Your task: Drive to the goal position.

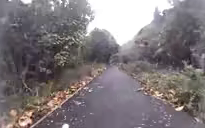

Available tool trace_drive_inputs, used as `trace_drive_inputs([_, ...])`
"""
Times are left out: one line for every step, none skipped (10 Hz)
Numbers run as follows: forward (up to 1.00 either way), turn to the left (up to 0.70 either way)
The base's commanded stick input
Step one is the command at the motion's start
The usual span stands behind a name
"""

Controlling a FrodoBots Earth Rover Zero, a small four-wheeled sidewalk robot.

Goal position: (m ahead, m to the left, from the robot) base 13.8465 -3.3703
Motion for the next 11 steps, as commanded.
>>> trace_drive_inputs([1.00,0.00])
trace_drive_inputs([1.00,0.00])
trace_drive_inputs([1.00,0.00])
trace_drive_inputs([1.00,0.00])
trace_drive_inputs([1.00,0.00])
trace_drive_inputs([1.00,0.00])
trace_drive_inputs([1.00,0.00])
trace_drive_inputs([1.00,0.00])
trace_drive_inputs([1.00,0.00])
trace_drive_inputs([1.00,0.00])
trace_drive_inputs([1.00,0.00])
